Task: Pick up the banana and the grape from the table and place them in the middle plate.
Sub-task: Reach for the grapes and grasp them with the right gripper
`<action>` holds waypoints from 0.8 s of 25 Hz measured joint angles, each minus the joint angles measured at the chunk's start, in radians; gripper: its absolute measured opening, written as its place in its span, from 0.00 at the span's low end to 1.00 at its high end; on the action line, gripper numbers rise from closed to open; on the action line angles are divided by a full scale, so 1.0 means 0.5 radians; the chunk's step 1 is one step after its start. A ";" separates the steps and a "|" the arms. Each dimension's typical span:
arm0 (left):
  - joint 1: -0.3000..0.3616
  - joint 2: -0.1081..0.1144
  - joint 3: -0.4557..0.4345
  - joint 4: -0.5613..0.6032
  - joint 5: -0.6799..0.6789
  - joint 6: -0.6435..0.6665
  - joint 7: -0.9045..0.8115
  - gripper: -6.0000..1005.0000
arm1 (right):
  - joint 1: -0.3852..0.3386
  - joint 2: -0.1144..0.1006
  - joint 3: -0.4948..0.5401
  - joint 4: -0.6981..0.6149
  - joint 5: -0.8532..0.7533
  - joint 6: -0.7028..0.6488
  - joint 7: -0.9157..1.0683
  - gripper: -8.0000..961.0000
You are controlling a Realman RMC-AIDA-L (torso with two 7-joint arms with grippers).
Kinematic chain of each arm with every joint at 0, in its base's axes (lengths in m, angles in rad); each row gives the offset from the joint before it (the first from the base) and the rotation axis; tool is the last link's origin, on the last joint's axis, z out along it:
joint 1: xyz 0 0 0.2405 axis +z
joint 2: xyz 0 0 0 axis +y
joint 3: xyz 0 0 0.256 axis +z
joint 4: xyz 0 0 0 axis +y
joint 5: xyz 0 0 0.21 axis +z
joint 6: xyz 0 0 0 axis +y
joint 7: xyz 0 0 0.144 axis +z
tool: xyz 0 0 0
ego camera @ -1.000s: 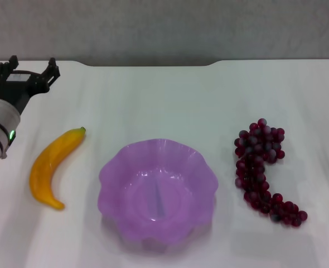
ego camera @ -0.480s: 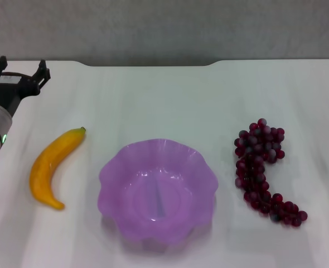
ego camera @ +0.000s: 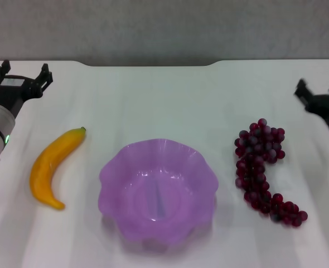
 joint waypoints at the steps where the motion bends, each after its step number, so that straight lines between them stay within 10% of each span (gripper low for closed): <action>1: 0.001 0.000 0.000 0.001 0.000 0.000 0.000 0.89 | 0.014 -0.001 0.000 -0.002 -0.001 0.059 -0.007 0.89; 20: 0.014 0.000 0.007 0.030 0.016 -0.022 0.003 0.89 | -0.017 -0.009 0.073 -0.394 -0.004 0.715 -0.526 0.89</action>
